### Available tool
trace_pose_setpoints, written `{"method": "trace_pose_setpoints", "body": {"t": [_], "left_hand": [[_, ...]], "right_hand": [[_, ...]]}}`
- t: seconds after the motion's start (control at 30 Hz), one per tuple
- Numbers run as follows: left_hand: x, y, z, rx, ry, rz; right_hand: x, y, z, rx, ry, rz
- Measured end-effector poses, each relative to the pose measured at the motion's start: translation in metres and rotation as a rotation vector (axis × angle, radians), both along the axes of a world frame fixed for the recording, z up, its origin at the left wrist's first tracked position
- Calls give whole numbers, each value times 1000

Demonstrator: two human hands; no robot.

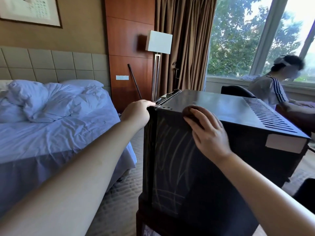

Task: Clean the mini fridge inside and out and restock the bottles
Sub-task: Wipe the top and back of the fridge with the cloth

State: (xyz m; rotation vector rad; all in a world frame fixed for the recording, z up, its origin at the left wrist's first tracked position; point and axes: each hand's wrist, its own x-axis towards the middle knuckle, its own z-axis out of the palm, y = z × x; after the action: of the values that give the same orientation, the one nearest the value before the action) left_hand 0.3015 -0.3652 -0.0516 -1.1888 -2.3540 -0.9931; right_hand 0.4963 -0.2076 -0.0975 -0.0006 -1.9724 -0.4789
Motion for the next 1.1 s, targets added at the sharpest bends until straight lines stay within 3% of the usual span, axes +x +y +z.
{"method": "trace_pose_setpoints", "body": {"t": [0.17,0.37,0.53,0.77,0.93,1.1], "left_hand": [[-3,-2,3,-15,3,-2],[-6,-2,0,14,3,-23],[6,-1,-3,36,32,-39],[12,-2,-16,-29,82,-82],[12,3,-23,85,63,-78],[16,8,-34,194,127,-56]], "right_hand": [[2,1,-18,48,-7,-48],[-68,-21,-21,105,-118,-14],[-107,-48,-51,176,-290,-107],[-51,-24,-91,440,-607,-235],[19,14,-62,383,-463,-158],[32,12,-18,68,-104,-130]]}}
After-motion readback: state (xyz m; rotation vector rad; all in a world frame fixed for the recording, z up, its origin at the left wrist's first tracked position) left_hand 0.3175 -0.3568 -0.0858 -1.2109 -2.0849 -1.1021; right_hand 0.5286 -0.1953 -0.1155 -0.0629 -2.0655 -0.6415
